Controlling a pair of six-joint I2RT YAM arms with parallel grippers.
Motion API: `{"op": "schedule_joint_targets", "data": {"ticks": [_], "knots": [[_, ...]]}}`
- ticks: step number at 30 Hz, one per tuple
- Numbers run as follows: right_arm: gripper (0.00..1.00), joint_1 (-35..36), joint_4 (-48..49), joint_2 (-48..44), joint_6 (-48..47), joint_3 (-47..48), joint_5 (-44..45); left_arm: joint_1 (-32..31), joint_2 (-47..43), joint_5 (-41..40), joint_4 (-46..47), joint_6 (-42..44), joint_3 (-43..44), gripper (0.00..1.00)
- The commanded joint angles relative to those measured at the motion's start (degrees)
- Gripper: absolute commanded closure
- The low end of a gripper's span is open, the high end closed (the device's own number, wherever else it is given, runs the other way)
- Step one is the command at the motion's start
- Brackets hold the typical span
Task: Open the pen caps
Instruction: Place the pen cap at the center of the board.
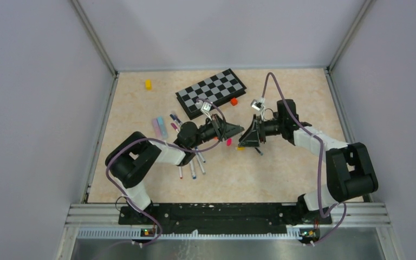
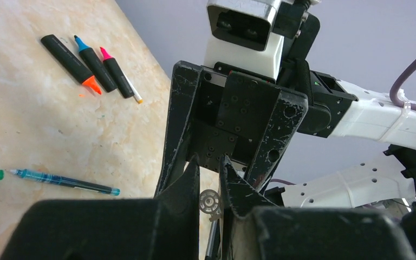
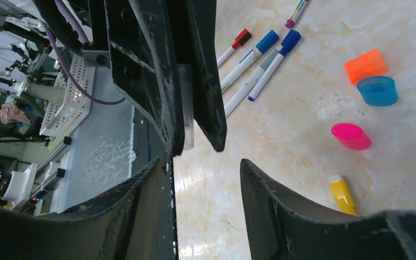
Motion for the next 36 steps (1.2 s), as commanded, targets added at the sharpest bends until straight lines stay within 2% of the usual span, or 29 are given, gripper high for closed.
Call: {"op": "schedule_joint_targets", "data": {"ticks": [1, 5, 10, 13, 20, 28, 30, 32, 36], "knots": [[0.47, 0.7, 8.9, -0.4, 7.9, 1.0, -0.9, -0.8, 1.3, -1.2, 2.6, 2.4, 2.2, 0.99], [0.47, 0.7, 14.1, -0.6, 14.1, -0.2, 0.6, -1.5, 1.8, -1.2, 2.4, 2.8, 2.7, 0.99], [0.53, 0.8, 23.9, -0.1, 24.1, -2.8, 3.0, -2.6, 1.9, -2.6, 2.5, 3.9, 2.9, 0.99], [0.67, 1.0, 28.5, 0.2, 27.5, -4.1, 3.0, -2.9, 2.0, -3.3, 3.0, 3.8, 2.9, 0.99], [1.0, 1.2, 29.0, 0.4, 27.5, -3.9, 2.9, -3.3, 2.1, -3.9, 3.6, 3.6, 2.9, 0.99], [0.99, 1.2, 28.4, 0.8, 27.0, -3.7, 3.0, -3.3, 1.3, -5.2, 4.9, 3.7, 2.1, 0.9], [0.81, 1.2, 28.9, 1.1, 27.3, -3.5, 2.2, -3.3, 0.7, -5.8, 5.0, 4.1, 1.8, 0.91], [0.74, 1.2, 29.4, 1.2, 27.7, -3.5, 1.8, -3.3, 0.3, -6.2, 4.8, 4.5, 1.6, 0.92], [0.69, 1.3, 30.8, 1.3, 28.5, -3.7, 0.9, -3.3, -0.1, -7.1, 4.9, 4.4, 1.0, 0.93]]}}
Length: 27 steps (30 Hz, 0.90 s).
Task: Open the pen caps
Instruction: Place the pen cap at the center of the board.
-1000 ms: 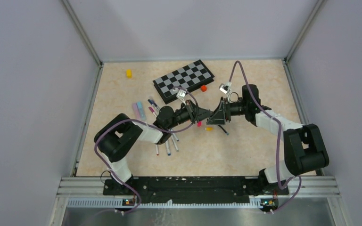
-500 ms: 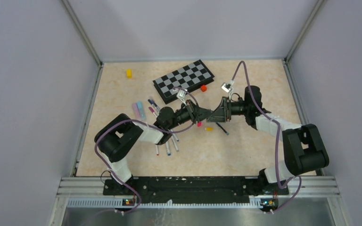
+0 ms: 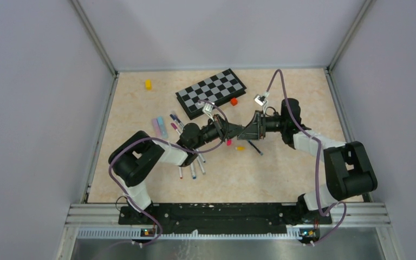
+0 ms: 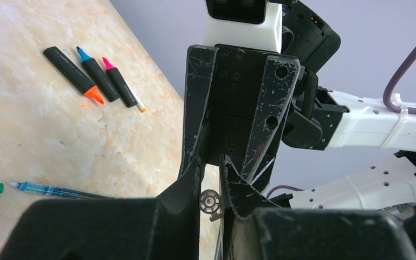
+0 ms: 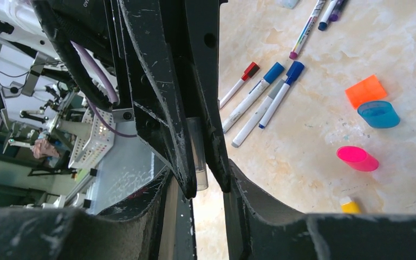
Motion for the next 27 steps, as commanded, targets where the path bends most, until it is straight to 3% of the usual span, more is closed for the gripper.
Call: {"op": "schedule_joint_targets", "data": {"ticks": [1, 6, 9, 27], "knots": [[0.67, 1.5, 4.5, 0.6, 2.2, 0.6, 0.2, -1.3, -1.9, -4.4, 3.2, 1.8, -0.1, 0.93], [0.55, 1.4, 6.4, 0.5, 3.3, 0.4, -1.2, -1.3, -2.3, -5.7, 3.8, 0.9, -0.9, 0.93], [0.53, 1.4, 6.5, 0.5, 3.1, 0.4, -1.6, -1.3, -2.6, -6.4, 4.0, 0.8, -1.2, 0.94], [0.65, 1.4, 6.3, 0.4, 3.6, 0.5, 0.2, -1.3, -4.6, -13.0, 5.4, -2.9, -5.2, 0.94]]}}
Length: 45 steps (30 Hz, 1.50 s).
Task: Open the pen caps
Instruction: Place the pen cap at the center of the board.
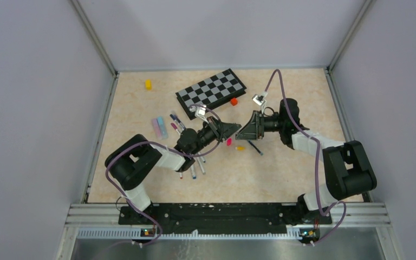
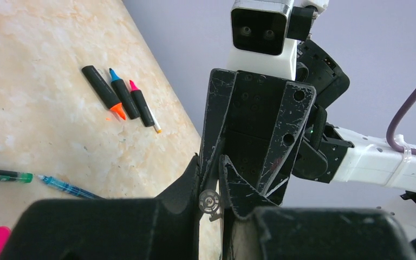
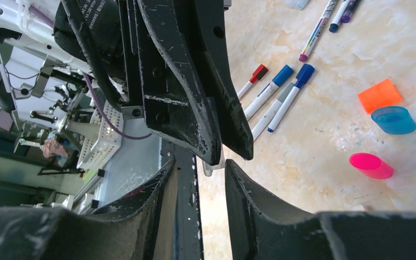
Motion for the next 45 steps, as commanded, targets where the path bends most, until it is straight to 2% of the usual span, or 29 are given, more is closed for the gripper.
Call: {"op": "schedule_joint_targets", "data": {"ticks": [1, 5, 17, 22, 25, 28, 29, 30, 34, 36, 39, 42, 45], "knots": [[0.65, 0.4, 3.4, -0.1, 0.6, 0.5, 0.4, 0.1, -1.7, -1.2, 3.6, -1.2, -0.2, 0.94], [0.68, 0.4, 3.4, 0.1, 0.8, 0.4, 1.3, -0.1, -1.3, -0.9, 3.8, -1.4, 0.0, 0.94], [0.66, 0.3, 1.9, 1.1, 0.9, 0.9, 4.0, -1.1, -0.5, -0.2, 3.6, -0.4, 1.2, 0.94], [0.67, -0.2, 4.6, 1.1, 3.1, 0.3, 3.5, -1.7, -0.8, -0.7, 2.2, 0.8, 1.4, 0.94], [0.76, -0.3, 5.9, 1.1, 3.8, 0.1, 3.1, -1.7, -0.7, -0.7, 2.1, 1.0, 1.7, 0.94], [0.91, -0.2, 7.1, 1.1, 4.6, -0.1, 2.7, -1.9, -0.4, -0.6, 2.0, 1.0, 1.9, 0.93], [0.99, -0.3, 7.2, 1.1, 4.6, -0.2, 2.7, -1.9, -0.5, -0.6, 2.1, 1.0, 1.9, 0.92], [1.0, -0.2, 7.1, 1.1, 4.3, -0.2, 2.6, -1.9, -0.5, -0.6, 2.1, 1.1, 1.9, 0.91], [1.0, -0.2, 3.5, 1.2, 0.7, 0.6, 2.4, -1.9, -2.0, -1.1, 1.1, 2.6, 1.9, 0.77], [1.0, -0.2, 0.5, 1.2, -2.1, 1.4, 2.2, -1.7, -3.6, -1.4, -0.4, 4.3, 1.8, 0.59], [1.0, -0.4, -5.5, 0.6, -8.1, 2.9, 2.0, -1.0, -6.8, -1.4, -4.0, 7.5, 1.8, 0.39], [1.0, -0.5, -16.9, -0.2, -17.8, 5.5, 1.9, 0.1, -10.8, -2.2, -8.5, 11.6, 1.3, 0.25], [1.0, -1.4, -31.5, -0.8, -31.7, 9.2, 3.1, 1.3, -15.2, -3.5, -14.0, 16.7, 0.8, 0.17]]}}
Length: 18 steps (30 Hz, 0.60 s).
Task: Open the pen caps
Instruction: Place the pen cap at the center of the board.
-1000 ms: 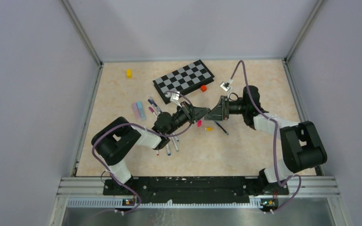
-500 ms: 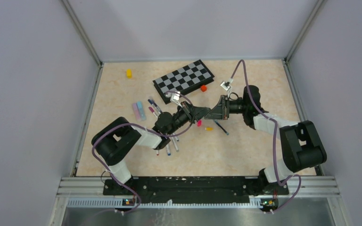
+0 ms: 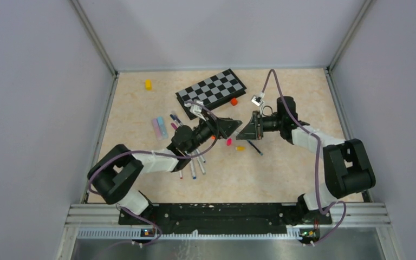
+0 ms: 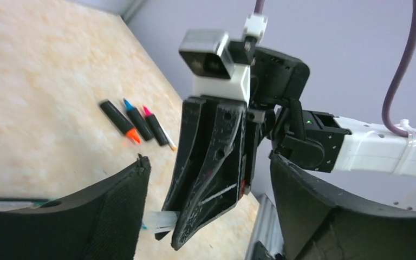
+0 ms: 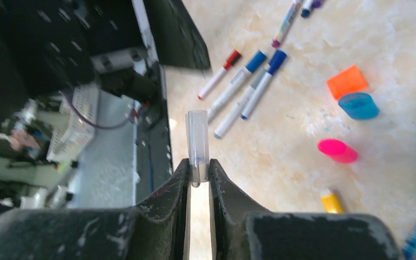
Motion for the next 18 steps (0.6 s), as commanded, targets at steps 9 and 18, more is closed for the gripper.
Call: {"op": "schedule_joint_targets", "data": {"ticks": [9, 18], "knots": [[1.0, -13.7, -42.9, -5.1, -48.2, 12.7, 17.6, 7.5, -17.6, -0.2, -9.0, 15.6, -6.8, 0.01], [1.0, -34.1, -39.5, -4.0, -45.5, 11.7, 32.1, 15.2, -16.4, 12.7, -2.4, 8.4, -12.1, 0.01]]}}
